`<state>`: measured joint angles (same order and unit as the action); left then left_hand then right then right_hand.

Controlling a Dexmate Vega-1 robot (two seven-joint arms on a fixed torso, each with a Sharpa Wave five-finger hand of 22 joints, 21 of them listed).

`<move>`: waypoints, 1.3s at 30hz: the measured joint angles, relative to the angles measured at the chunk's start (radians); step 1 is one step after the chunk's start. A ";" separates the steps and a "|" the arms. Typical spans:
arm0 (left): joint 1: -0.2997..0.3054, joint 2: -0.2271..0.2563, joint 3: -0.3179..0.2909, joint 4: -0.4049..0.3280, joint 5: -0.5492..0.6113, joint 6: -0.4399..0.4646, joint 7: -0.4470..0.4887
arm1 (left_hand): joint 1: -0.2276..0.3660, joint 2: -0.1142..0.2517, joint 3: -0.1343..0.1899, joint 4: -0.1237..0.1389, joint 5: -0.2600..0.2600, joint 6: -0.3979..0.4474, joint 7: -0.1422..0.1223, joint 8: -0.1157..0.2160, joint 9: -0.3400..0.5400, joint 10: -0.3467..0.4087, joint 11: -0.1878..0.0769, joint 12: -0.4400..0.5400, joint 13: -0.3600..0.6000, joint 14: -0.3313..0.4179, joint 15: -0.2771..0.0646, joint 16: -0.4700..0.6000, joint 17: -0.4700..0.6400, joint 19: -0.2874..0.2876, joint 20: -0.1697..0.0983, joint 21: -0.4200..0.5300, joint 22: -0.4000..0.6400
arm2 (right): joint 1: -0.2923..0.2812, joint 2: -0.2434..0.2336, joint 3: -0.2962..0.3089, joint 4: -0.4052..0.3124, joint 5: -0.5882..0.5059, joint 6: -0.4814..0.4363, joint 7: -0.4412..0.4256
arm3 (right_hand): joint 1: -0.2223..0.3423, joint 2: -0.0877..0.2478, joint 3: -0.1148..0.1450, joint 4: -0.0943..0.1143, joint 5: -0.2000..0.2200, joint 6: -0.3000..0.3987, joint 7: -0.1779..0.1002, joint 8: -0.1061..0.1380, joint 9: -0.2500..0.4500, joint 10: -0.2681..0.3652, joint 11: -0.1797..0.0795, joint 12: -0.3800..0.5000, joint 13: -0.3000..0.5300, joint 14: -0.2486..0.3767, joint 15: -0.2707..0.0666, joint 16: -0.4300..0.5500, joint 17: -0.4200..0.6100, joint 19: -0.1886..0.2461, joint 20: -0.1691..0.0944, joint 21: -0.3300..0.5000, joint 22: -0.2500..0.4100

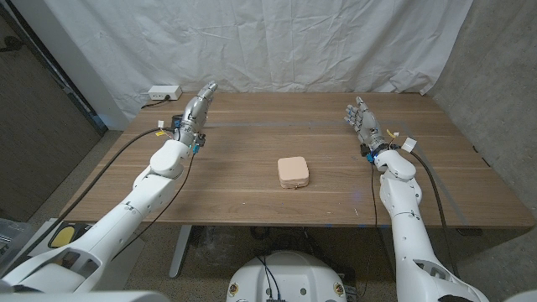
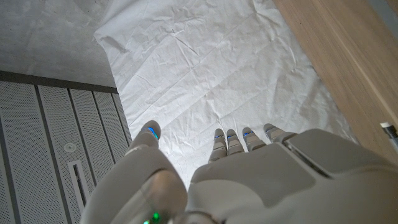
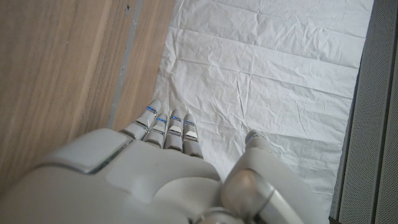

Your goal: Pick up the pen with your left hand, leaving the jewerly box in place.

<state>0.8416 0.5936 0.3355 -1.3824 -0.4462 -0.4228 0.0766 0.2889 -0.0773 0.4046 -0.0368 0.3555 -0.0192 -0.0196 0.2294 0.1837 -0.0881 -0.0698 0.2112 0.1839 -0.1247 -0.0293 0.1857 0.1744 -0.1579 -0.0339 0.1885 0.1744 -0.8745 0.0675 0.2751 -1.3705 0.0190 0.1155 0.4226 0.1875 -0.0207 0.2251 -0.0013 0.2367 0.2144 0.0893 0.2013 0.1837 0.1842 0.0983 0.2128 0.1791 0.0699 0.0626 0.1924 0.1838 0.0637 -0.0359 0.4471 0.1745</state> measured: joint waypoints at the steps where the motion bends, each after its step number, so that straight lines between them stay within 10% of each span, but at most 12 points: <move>1: 0.000 0.000 0.000 0.000 0.001 -0.001 0.001 | 0.000 0.000 0.001 -0.001 0.000 0.004 -0.004 0.000 0.000 0.000 0.000 0.000 0.000 0.000 0.000 0.000 0.000 0.000 0.000 0.000 0.000 | 0.001 0.000 0.000 0.001 0.000 0.000 0.000 | 0.000 0.000 0.000 0.000 0.000 0.000 0.000 0.000 0.000 0.000 0.000 0.000 0.000 0.000 0.000 0.000 0.000 0.000 0.000 0.000 0.000; 39: -0.005 -0.018 0.005 -0.017 0.156 -0.016 0.162 | 0.047 -0.005 -0.007 -0.026 0.011 0.100 -0.018 0.011 0.005 0.050 -0.004 0.007 0.000 0.039 -0.007 0.007 0.005 -0.007 0.014 0.004 0.003 | 0.027 -0.009 0.017 0.051 0.021 0.029 0.024 | 0.000 0.000 0.000 -0.006 0.000 0.004 -0.004 0.000 0.000 0.009 -0.009 0.000 0.000 0.011 -0.003 0.000 0.000 0.014 0.000 -0.012 0.000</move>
<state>0.8362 0.5755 0.3407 -1.3992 -0.2904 -0.4392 0.2381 0.3363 -0.0827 0.3972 -0.0625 0.3664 0.0812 -0.0378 0.2409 0.1888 -0.0382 -0.0736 0.2187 0.1838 -0.0856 -0.0362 0.1924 0.1795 -0.1646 -0.0194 0.1926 0.1776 -0.8472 0.0587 0.2919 -1.3192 0.0403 0.1445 0.4468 0.1875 -0.0208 0.2253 -0.0072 0.2366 0.2181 0.0856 0.2013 0.1837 0.1931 0.0892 0.2128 0.1790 0.0805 0.0591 0.1924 0.1836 0.0778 -0.0357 0.4355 0.1745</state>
